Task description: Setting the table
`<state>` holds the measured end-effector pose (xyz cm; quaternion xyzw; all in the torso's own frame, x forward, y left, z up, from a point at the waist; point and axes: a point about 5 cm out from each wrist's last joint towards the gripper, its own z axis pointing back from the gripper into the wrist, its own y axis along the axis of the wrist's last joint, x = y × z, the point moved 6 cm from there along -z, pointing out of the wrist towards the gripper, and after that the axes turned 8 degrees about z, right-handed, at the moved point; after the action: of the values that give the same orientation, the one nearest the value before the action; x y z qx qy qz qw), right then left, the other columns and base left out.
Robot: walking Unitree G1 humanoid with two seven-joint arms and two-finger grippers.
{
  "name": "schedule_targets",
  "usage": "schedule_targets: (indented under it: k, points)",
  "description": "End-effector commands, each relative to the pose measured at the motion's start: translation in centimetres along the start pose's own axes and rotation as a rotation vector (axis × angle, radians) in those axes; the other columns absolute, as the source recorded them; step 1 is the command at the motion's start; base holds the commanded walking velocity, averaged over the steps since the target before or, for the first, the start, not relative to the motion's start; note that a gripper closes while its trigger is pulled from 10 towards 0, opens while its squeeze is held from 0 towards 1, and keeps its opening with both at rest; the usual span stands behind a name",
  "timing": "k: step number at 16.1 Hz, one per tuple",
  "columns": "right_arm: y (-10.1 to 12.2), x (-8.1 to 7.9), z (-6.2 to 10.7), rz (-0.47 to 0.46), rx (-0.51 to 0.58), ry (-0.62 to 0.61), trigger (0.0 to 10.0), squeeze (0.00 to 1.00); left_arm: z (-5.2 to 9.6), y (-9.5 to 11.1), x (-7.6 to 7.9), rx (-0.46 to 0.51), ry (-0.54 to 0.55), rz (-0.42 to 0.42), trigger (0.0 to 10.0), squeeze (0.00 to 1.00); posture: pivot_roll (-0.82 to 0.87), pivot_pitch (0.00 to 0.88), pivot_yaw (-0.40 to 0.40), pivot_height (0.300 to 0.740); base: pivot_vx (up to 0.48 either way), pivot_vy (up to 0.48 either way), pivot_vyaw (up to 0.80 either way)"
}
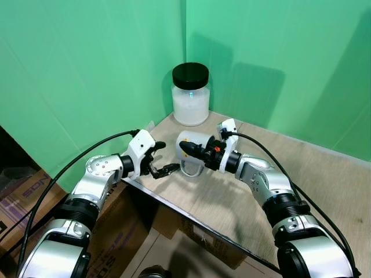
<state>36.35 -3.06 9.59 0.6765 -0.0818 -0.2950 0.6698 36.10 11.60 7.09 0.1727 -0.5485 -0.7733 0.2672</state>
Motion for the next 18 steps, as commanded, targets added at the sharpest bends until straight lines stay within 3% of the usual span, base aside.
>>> schedule_targets:
  k: [1, 3, 4, 5, 7, 9, 11, 13, 15, 16, 17, 18]
  points:
    - [1.4, -0.2, -0.2, 0.042, 0.02, 0.027, 0.0, 0.0, 0.3, 0.2, -0.4, 0.002, 0.016, -0.016, 10.0, 0.0, 0.07, 0.0, 0.078, 0.74, 0.0, 0.0, 0.0]
    - [1.6, -0.2, -0.2, 0.083, 0.002, 0.029, 0.0, 0.0, 0.3, 0.4, -0.3, 0.011, 0.017, -0.029, 10.0, 0.0, 0.07, 0.0, 0.078, 0.74, 0.0, 0.0, 0.0]
    - [3.1, 0.3, 0.1, 0.195, -0.015, 0.012, 0.0, 0.0, 0.5, 1.8, -0.1, 0.059, 0.021, -0.054, 10.0, 0.0, 0.07, 0.0, 0.082, 0.74, 0.0, 0.0, 0.0]
    - [3.7, 0.4, 0.2, 0.243, -0.026, 0.006, 0.0, 0.0, 0.5, 2.3, 0.0, 0.079, 0.023, -0.061, 10.0, 0.0, 0.07, 0.0, 0.082, 0.74, 0.0, 0.0, 0.0]
    - [7.7, 1.0, 1.1, 0.424, -0.032, -0.008, 0.0, 0.0, 1.0, 4.7, 1.4, 0.162, 0.004, -0.11, 10.0, 0.0, 0.07, 0.0, 0.086, 0.74, 0.0, 0.0, 0.0]
    - [9.6, 0.5, 1.6, 0.538, -0.062, 0.027, 0.0, 0.0, 1.3, 5.7, 2.6, 0.205, 0.001, -0.131, 10.0, 0.0, 0.07, 0.0, 0.073, 0.74, 0.0, 0.0, 0.0]
    - [9.8, 0.0, 1.8, 0.657, -0.13, 0.056, 0.0, 0.0, 1.7, 5.9, 3.3, 0.207, 0.007, -0.151, 10.0, 0.0, 0.07, 0.0, 0.067, 0.74, 0.0, 0.0, 0.0]
    - [7.8, -0.5, 2.4, 0.89, -0.344, 0.139, 0.0, 0.0, 2.8, 5.5, 4.0, 0.164, 0.026, -0.178, 10.0, 0.0, 0.07, 0.0, 0.068, 0.74, 0.0, 0.0, 0.0]
    - [5.0, -0.8, 3.9, 1.008, -0.54, 0.246, 0.0, 0.0, 4.0, 4.6, 4.7, 0.102, 0.027, -0.21, 10.0, 0.0, 0.07, 0.0, 0.064, 0.74, 0.0, 0.0, 0.0]
    - [4.1, -0.8, 4.4, 1.034, -0.597, 0.278, 1.5, 0.0, 4.6, 4.2, 5.0, 0.076, 0.021, -0.216, 10.0, 0.0, 0.08, 0.0, 0.054, 0.74, 0.0, 0.0, 0.0]
    - [4.0, -1.0, 4.5, 1.04, -0.608, 0.289, 10.0, 0.0, 4.9, 4.1, 5.1, 0.06, 0.019, -0.216, 10.0, 0.0, 0.08, 0.0, 0.054, 0.74, 0.0, 0.0, 0.0]
    - [4.1, -1.5, 4.3, 1.033, -0.617, 0.31, 10.0, 0.0, 5.3, 4.2, 5.3, 0.05, 0.021, -0.211, 10.0, 0.0, 0.09, 0.0, 0.046, 0.74, 0.0, 0.0, 0.0]
